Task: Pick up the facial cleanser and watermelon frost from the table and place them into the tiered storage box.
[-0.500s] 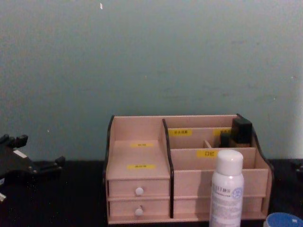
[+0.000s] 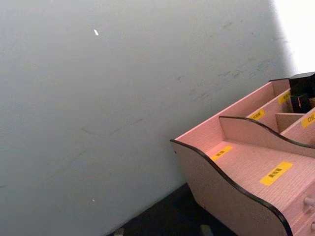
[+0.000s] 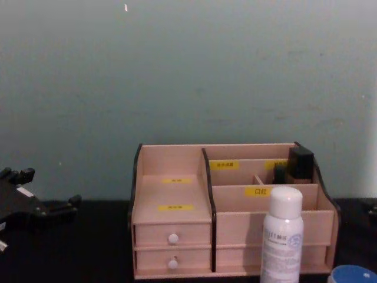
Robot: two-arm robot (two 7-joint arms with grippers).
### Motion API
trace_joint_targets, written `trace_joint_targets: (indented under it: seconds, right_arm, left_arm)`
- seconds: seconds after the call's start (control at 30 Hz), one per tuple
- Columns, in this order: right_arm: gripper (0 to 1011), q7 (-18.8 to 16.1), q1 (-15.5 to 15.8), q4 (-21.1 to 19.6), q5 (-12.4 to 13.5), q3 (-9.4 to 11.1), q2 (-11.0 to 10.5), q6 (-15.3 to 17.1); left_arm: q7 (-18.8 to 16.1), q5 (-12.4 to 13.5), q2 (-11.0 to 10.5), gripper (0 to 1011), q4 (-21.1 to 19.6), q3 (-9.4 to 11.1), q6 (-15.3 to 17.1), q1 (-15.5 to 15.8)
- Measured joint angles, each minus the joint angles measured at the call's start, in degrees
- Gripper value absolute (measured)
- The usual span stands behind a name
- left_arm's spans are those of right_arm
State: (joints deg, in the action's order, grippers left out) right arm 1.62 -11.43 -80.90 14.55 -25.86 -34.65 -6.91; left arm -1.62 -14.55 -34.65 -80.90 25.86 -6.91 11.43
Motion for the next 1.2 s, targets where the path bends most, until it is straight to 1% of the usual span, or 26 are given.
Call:
trace_joint_targets:
  seconds: [0.97, 1.2]
  right_arm:
    - [1002, 0.0, 0.0, 0.0, 0.0, 0.0, 0.0, 0.0]
    - [1003, -1.4, 0.7, -0.7, -0.4, 1.3, 0.2, -0.7]
  left_arm:
    - [0.0, 0.0, 0.0, 1002, 0.0, 0.0, 0.0, 0.0]
    - [0.0, 0.0, 0.0, 1001, 0.0, 0.0, 0.0, 0.0]
